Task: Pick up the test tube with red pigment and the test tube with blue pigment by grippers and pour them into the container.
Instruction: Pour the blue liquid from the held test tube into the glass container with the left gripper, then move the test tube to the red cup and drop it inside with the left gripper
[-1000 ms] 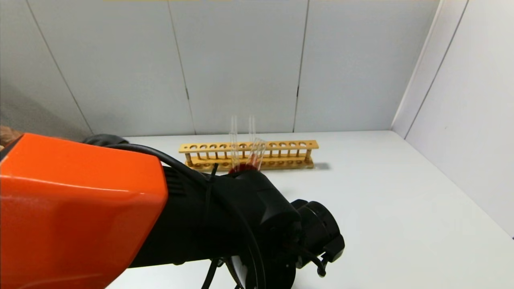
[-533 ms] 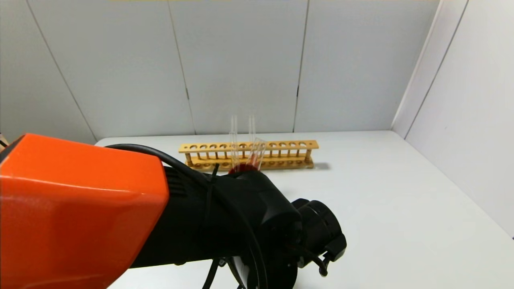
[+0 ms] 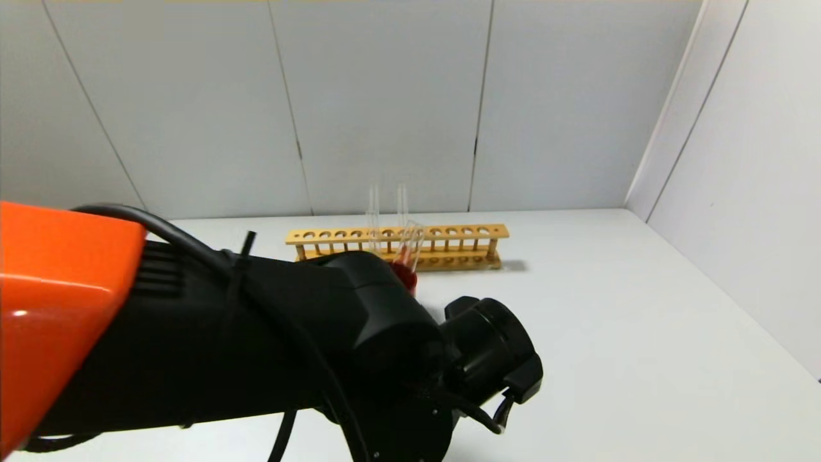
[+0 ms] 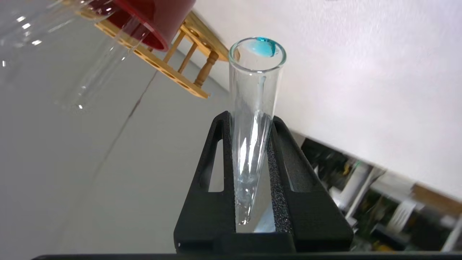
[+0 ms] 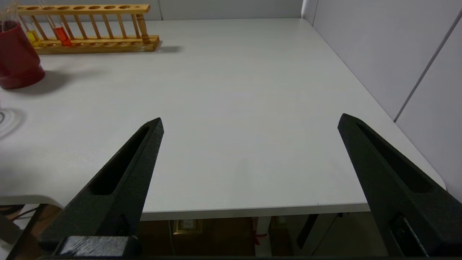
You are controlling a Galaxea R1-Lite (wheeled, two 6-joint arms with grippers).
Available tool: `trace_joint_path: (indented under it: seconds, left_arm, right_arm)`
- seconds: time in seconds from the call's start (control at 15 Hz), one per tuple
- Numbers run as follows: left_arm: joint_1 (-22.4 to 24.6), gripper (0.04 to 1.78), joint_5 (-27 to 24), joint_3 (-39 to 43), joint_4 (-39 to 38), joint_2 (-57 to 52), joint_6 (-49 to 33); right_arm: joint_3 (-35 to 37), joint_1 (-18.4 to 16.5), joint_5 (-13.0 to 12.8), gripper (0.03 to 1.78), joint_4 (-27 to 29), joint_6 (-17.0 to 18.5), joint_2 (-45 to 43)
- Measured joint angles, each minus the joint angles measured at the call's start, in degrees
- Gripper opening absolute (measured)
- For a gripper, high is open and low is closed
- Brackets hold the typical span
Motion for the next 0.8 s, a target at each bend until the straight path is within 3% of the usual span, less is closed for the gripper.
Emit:
trace_joint_path:
  seconds: [0.27, 0.8]
  left_arm:
    - [0.99, 0.33, -4.85, 3.17, -2.51, -5.51, -8.72]
    - [5.95, 0.33, -18.21, 10.19, -16.68, -15.15, -30.31]
  right_arm:
    - [0.00, -0.05, -0.02, 1.70, 0.00, 0.00, 0.00]
    - [0.00, 0.00, 0.00, 1.70, 0.00, 0.02, 0.00]
